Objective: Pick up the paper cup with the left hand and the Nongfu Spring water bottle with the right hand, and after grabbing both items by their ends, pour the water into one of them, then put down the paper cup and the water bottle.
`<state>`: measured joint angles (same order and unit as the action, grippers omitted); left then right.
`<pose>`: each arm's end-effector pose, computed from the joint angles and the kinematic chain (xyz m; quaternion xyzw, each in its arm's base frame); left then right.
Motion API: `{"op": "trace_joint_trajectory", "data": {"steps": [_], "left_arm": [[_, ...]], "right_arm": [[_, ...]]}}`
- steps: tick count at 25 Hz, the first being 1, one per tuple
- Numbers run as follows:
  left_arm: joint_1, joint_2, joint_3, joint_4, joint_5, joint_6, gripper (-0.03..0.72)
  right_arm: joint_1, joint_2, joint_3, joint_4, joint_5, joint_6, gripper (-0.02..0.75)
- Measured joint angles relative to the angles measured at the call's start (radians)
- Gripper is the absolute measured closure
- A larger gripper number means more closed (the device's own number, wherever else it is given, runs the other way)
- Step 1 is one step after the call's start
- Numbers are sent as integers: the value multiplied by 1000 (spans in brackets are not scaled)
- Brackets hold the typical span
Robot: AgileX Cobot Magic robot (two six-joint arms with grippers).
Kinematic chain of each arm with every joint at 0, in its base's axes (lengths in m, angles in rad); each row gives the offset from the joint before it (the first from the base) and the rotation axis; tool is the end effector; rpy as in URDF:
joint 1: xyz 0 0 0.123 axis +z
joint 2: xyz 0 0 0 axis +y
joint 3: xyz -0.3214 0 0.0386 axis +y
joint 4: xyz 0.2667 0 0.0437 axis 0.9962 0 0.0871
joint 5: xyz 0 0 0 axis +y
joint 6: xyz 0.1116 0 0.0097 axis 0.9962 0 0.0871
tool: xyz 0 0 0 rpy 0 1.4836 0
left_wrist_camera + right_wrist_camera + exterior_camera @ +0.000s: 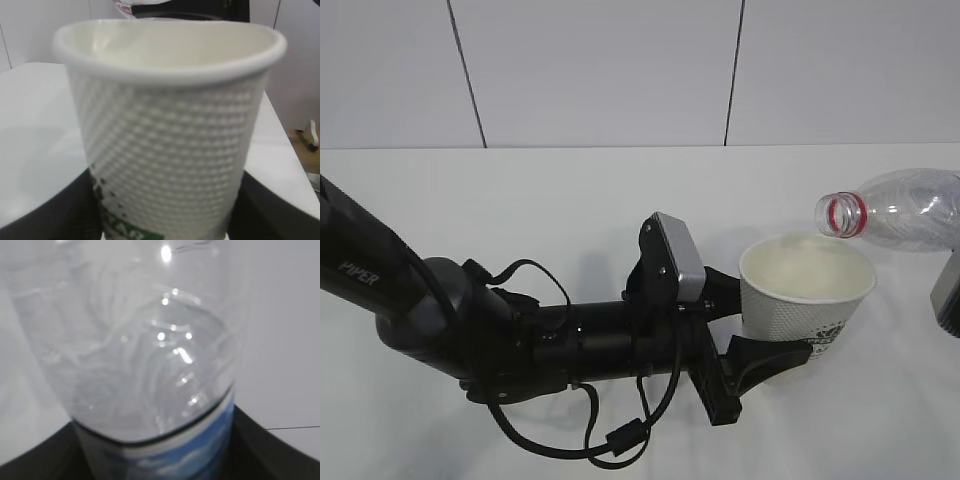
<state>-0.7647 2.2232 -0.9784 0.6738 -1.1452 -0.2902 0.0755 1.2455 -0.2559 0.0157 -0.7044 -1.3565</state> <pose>0.2765 -0.3535 0.1059 0.4578 0.5801 -0.4360 0.5135 0.2261 0.0160 0.2189 -0.5018 0.5887 -0.3788 0.5080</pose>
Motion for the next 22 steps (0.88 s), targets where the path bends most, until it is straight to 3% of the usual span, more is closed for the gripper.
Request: {"op": "trace_joint_trajectory", "data": {"steps": [22], "left_arm": [[0,0,0,0,0,0,207]], "right_arm": [[0,0,0,0,0,-44,288]]}}
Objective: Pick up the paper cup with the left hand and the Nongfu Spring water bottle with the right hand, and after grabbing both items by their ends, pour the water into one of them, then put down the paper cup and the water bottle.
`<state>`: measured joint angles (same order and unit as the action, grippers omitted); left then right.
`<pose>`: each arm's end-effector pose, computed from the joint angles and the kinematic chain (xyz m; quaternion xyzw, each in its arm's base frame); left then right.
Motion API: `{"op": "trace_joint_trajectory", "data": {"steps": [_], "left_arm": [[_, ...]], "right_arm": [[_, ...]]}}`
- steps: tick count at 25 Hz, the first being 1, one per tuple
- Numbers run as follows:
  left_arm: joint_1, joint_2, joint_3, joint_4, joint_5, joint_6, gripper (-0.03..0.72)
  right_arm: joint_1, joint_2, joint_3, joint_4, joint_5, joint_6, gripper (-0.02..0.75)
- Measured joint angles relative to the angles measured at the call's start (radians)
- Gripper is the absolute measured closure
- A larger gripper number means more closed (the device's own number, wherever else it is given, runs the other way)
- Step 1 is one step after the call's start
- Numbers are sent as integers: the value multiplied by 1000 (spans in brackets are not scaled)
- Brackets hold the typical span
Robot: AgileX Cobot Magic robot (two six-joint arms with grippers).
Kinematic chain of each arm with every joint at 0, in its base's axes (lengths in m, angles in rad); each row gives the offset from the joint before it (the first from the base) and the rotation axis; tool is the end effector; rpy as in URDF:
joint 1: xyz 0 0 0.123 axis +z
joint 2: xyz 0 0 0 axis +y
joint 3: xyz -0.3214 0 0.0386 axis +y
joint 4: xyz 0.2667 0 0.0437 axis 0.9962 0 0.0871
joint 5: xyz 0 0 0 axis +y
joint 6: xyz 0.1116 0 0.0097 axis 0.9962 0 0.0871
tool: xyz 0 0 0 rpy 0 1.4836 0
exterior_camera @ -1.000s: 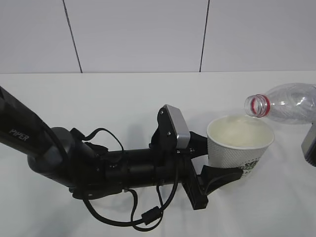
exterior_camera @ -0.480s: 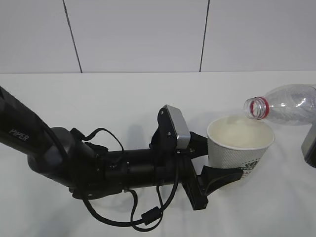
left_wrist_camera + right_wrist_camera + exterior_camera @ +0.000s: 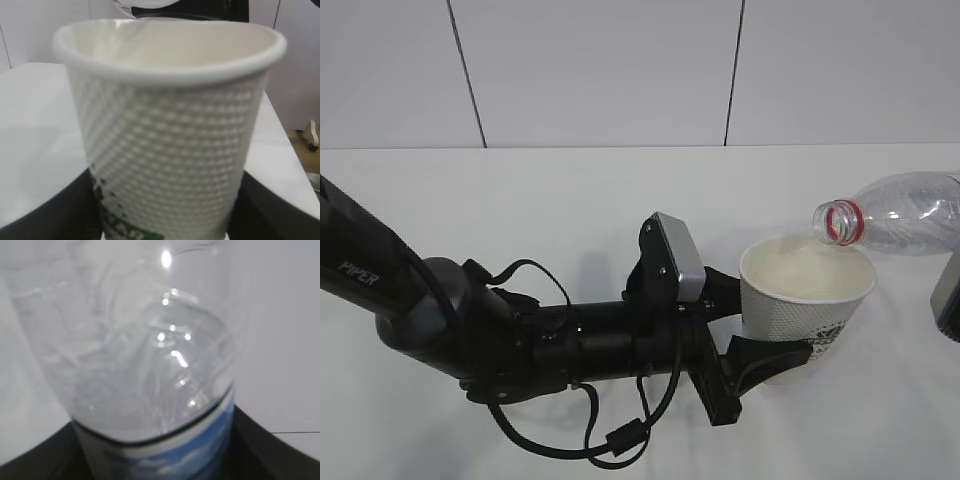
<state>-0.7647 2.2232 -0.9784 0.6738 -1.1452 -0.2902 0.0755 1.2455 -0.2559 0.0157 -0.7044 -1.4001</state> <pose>0.2765 -0.3535 0.1059 0.4578 0.5801 -0.4360 0.5135 0.2261 0.0160 0.2189 -0.5145 0.5776 -0.3898 0.4997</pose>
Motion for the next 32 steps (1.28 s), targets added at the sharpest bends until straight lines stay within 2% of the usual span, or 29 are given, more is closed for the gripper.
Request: {"op": "trace_joint_trajectory", "data": {"steps": [32], "left_arm": [[0,0,0,0,0,0,207]], "right_arm": [[0,0,0,0,0,-20,288]]}}
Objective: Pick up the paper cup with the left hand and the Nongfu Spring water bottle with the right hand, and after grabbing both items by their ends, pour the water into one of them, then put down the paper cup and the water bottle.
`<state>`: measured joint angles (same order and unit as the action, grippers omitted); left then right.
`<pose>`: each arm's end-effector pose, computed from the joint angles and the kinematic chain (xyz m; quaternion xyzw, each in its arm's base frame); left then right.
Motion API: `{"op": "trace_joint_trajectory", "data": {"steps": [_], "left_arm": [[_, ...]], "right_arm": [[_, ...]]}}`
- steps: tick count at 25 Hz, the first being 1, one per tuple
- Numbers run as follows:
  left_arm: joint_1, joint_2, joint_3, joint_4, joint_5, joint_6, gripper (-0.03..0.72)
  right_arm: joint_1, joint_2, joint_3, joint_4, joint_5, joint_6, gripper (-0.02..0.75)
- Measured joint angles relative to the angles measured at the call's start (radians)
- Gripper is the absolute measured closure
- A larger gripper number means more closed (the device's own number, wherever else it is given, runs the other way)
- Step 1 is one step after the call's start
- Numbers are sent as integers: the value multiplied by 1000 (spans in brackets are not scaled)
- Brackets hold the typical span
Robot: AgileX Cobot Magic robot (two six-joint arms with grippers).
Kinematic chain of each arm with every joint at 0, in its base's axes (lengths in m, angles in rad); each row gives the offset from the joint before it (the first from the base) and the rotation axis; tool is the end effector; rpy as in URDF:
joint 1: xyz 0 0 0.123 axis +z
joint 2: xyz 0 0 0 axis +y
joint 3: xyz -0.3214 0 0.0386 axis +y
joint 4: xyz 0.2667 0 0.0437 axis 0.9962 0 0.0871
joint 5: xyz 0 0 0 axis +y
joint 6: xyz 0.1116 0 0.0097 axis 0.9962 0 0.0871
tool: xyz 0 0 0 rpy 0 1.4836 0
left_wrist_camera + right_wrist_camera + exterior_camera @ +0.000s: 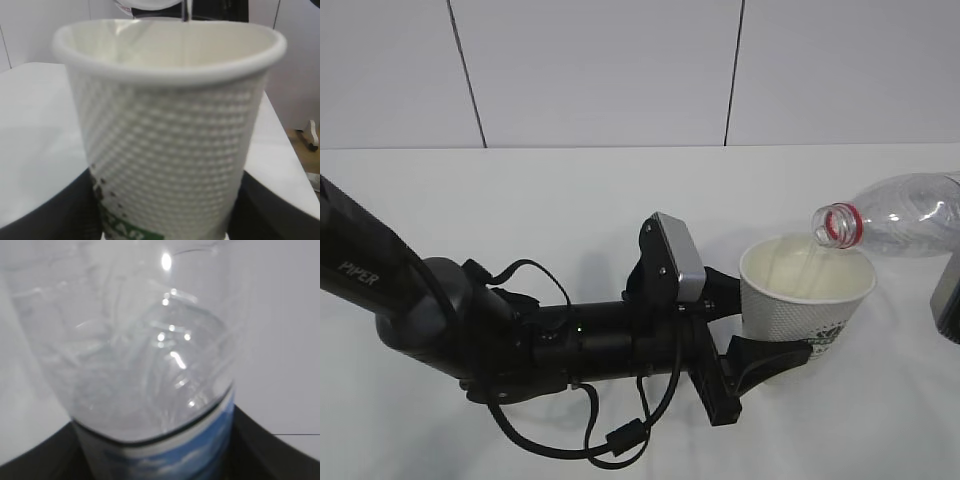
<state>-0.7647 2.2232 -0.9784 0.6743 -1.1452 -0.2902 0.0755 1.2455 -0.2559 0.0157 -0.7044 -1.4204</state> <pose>0.2764 -0.3535 0.1059 0.4580 0.5800 -0.4361 0.5134 0.2261 0.0160 0.2189 -0.5203 0.5724 -0.3949 0.4957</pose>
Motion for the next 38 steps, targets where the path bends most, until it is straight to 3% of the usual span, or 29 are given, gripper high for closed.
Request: {"op": "trace_joint_trajectory", "data": {"steps": [38], "left_arm": [[0,0,0,0,0,0,208]], "right_arm": [[0,0,0,0,0,-21,288]]}}
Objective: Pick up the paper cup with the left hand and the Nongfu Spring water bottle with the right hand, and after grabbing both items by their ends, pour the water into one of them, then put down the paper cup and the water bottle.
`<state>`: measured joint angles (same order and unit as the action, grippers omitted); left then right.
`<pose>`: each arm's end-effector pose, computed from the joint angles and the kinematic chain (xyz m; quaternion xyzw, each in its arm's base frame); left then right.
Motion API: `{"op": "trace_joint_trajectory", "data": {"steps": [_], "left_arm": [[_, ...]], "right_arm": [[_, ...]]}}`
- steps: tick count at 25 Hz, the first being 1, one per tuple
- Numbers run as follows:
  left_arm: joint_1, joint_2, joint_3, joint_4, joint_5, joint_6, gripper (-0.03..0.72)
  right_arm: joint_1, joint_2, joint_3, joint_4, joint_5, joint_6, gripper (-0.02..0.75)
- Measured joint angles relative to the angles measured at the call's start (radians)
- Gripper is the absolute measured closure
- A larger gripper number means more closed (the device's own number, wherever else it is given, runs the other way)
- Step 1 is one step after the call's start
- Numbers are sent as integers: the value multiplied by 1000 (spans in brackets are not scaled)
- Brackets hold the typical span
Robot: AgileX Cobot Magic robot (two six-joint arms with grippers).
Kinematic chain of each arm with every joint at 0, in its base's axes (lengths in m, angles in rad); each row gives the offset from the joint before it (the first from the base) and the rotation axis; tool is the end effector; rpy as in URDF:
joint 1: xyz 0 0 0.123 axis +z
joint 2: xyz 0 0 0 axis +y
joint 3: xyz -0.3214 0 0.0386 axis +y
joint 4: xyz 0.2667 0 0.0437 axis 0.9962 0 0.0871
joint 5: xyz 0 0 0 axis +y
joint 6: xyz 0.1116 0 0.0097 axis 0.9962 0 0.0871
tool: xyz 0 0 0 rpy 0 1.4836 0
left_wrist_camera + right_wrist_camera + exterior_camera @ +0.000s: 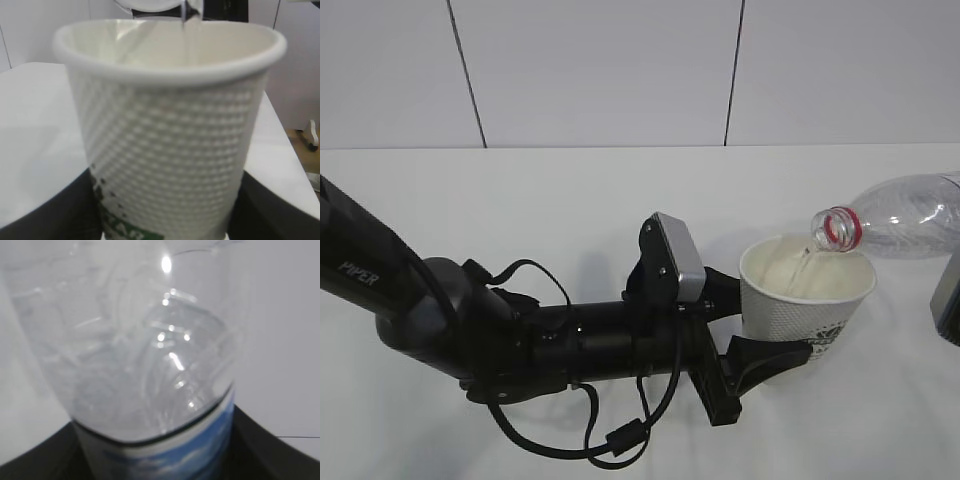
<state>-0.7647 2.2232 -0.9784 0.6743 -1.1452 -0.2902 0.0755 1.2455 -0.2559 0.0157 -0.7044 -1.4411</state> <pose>0.2764 -0.3535 0.1059 0.4580 0.5800 -0.4361 0.5134 0.2261 0.0160 0.2189 -0.5262 0.5670 -0.4000 0.4916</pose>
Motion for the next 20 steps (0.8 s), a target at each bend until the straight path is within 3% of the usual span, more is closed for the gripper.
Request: {"op": "trace_joint_trajectory", "data": {"steps": [20], "left_arm": [[0,0,0,0,0,0,208]], "right_arm": [[0,0,0,2,0,-2,288]]}}
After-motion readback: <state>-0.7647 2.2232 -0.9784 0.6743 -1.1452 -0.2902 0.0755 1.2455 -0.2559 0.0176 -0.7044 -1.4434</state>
